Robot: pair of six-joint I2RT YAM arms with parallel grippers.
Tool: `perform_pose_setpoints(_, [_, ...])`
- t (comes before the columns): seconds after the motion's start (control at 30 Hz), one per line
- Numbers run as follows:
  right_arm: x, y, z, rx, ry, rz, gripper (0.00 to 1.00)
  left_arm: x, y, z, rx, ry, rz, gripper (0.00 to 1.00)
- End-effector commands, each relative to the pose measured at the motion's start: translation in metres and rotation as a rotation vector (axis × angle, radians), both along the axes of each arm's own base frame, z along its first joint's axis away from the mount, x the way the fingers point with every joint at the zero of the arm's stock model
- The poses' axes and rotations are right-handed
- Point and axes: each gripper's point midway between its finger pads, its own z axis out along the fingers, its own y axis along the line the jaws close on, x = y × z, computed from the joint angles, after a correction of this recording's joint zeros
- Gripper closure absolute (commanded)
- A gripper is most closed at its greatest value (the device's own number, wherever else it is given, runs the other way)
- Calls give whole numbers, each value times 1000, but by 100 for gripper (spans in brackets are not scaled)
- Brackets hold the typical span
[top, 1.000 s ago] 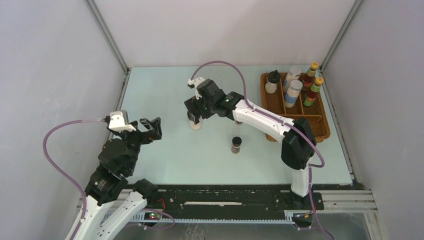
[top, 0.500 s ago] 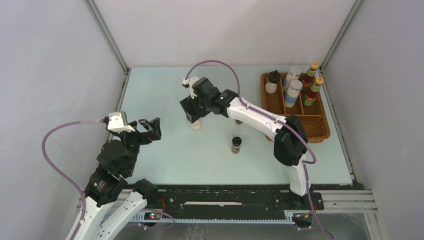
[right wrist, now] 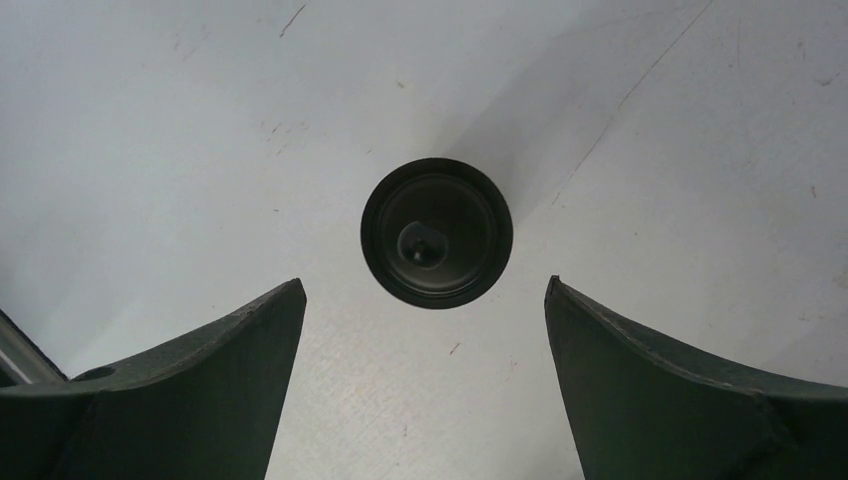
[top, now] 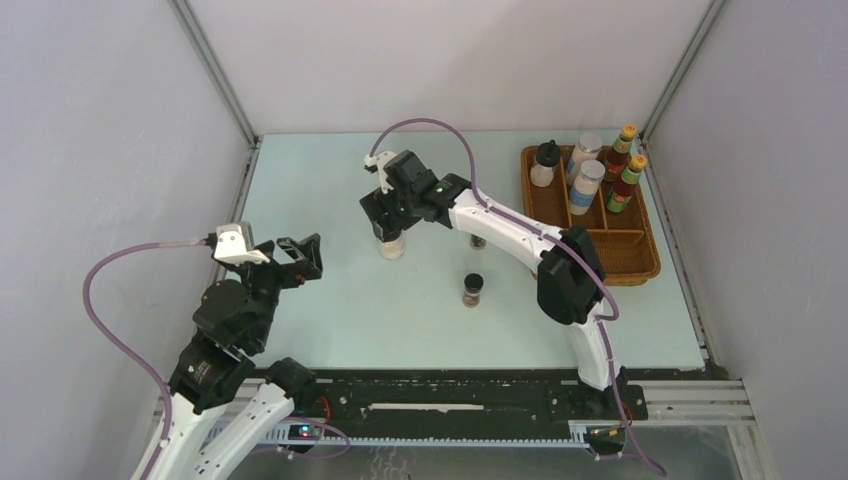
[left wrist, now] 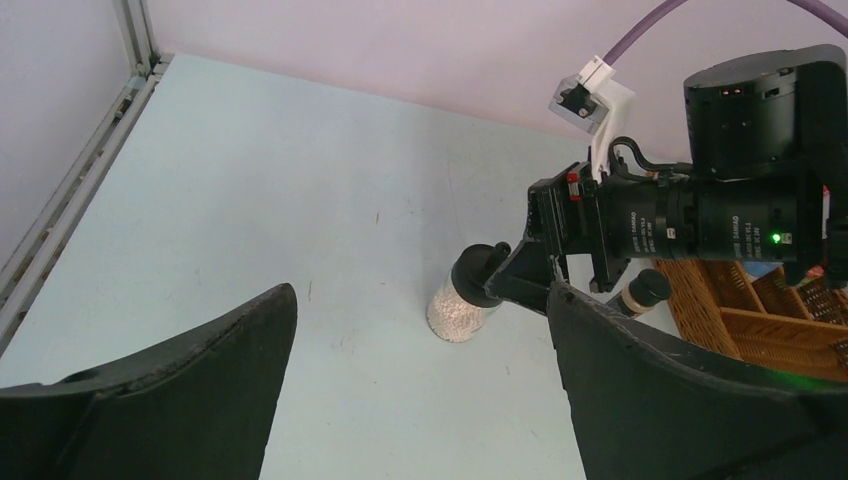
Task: Organize the condiment bottles
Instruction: Pick up the bottle from the center of the board.
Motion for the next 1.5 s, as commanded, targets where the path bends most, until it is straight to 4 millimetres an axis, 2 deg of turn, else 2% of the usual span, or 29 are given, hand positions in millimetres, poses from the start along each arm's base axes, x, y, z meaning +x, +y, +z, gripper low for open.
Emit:
perform_pose_setpoints(0.0, [12, 4, 11, 19, -26, 17, 2, 3, -5, 2, 12, -16, -21, 0])
perform_pose_setpoints(0.97, [12, 22, -15, -11, 21, 73, 3, -3, -5, 5, -7, -46, -37, 0])
perform_pose_setpoints(1.47, [13, 24, -24, -17, 35, 90, 12, -4, -5, 5, -9, -53, -42, 0])
